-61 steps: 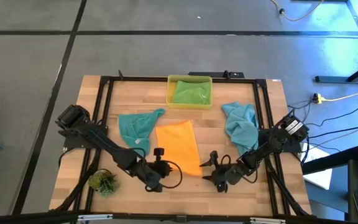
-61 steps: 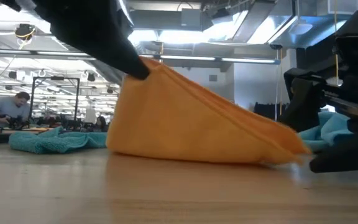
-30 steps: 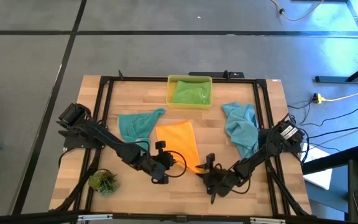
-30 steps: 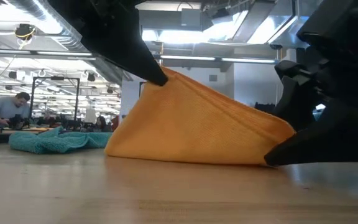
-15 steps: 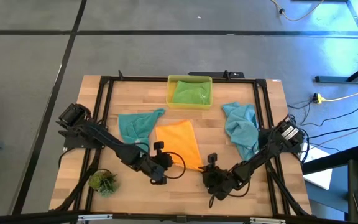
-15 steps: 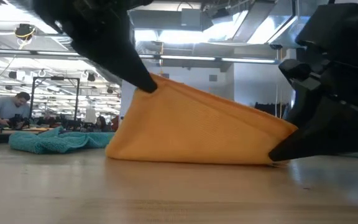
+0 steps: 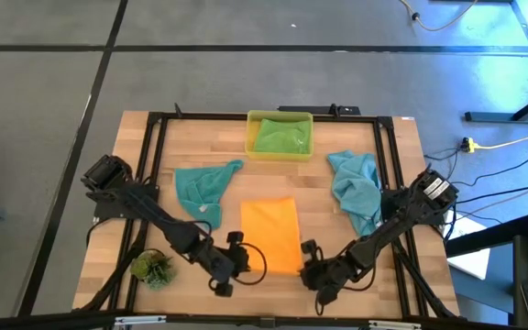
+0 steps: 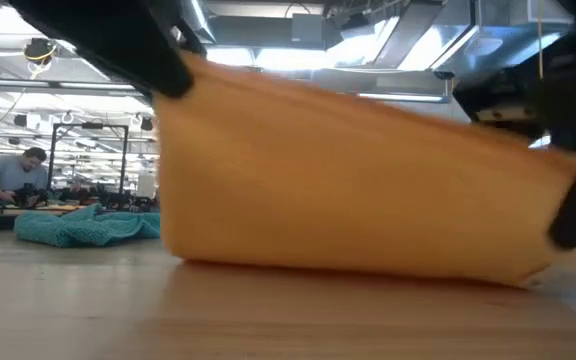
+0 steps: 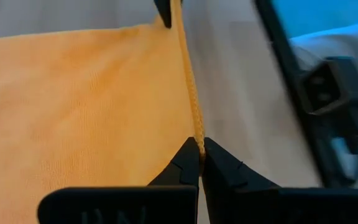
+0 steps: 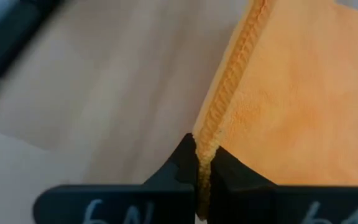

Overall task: Fold microfiber towels
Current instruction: Fold the orange microfiber cloth

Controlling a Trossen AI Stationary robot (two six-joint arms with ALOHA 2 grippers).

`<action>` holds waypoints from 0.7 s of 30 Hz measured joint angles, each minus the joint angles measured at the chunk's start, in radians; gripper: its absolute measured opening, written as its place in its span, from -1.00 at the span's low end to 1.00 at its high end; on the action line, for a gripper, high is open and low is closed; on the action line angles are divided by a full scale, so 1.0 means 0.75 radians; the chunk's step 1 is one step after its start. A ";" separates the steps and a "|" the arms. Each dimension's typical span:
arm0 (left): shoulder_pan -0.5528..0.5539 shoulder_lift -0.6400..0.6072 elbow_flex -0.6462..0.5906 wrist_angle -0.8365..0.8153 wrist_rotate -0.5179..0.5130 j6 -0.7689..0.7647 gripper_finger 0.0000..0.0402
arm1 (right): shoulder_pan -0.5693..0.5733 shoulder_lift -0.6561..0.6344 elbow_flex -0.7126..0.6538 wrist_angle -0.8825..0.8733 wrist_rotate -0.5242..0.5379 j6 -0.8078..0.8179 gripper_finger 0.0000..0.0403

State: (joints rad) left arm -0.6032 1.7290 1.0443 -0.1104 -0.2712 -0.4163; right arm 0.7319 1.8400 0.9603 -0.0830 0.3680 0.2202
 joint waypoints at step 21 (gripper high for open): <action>0.141 -0.001 0.002 -0.253 -0.054 0.102 -1.00 | -0.308 -0.030 0.037 -0.184 -0.137 0.011 -0.99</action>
State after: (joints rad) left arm -0.4977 1.7283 1.0454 -0.2999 -0.3114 -0.3399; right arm 0.5008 1.8177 0.9882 -0.2207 0.2655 0.2284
